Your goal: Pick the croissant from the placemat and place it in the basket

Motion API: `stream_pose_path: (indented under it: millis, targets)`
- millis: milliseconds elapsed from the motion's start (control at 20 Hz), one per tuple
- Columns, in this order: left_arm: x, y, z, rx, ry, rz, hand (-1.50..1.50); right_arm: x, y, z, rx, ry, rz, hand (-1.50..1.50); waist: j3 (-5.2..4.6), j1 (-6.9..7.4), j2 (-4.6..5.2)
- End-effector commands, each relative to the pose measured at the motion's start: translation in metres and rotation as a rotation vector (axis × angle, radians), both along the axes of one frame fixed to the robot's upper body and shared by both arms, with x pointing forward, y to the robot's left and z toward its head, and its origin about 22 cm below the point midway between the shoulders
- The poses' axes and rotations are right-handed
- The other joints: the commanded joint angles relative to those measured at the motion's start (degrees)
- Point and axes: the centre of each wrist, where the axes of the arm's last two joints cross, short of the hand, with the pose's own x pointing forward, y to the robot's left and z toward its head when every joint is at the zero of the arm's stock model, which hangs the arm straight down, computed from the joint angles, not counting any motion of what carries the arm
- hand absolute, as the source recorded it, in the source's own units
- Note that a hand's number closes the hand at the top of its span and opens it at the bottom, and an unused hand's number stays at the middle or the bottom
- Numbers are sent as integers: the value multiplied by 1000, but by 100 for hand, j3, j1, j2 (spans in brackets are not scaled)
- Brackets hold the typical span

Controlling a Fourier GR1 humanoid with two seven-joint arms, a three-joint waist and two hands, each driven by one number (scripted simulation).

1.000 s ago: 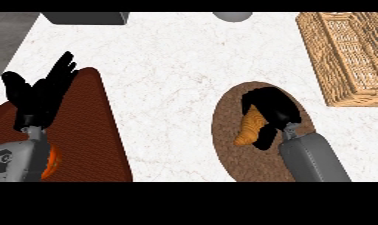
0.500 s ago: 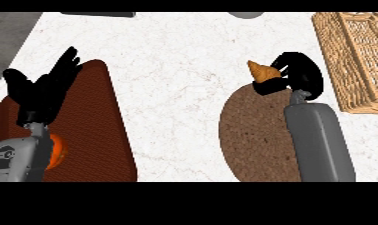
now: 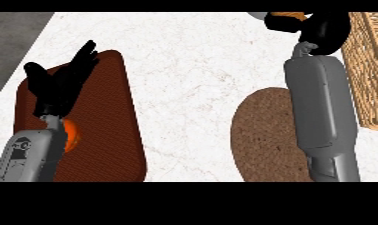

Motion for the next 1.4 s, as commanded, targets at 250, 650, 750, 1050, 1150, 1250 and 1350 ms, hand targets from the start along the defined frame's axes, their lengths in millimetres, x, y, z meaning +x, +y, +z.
stream_pose_path:
  millis: [250,650,750,1050,1150,1250,1350]
  targets:
    - [11,-16,8,2,-5,-41,0,36,0,67,-93,-163,-309,150,-27,105,6]
    - [14,-17,10,25,-6,-6,0,53,-16,109,-184,-182,-458,150,-17,100,16]
    - [15,-16,8,1,5,0,0,56,-21,122,-198,-176,-489,150,-17,44,-22]
    - [10,-10,-5,13,12,-5,0,58,-52,138,-230,-165,-604,150,-20,18,22]
    - [15,-17,7,13,-10,-10,0,58,-60,147,-258,-150,-647,150,-17,73,26]
    - [12,-12,4,10,-7,7,0,58,-77,139,-294,-99,-703,150,-15,14,0]
    - [19,-20,9,11,-13,11,0,58,-88,139,-290,-89,-730,150,-3,-94,13]
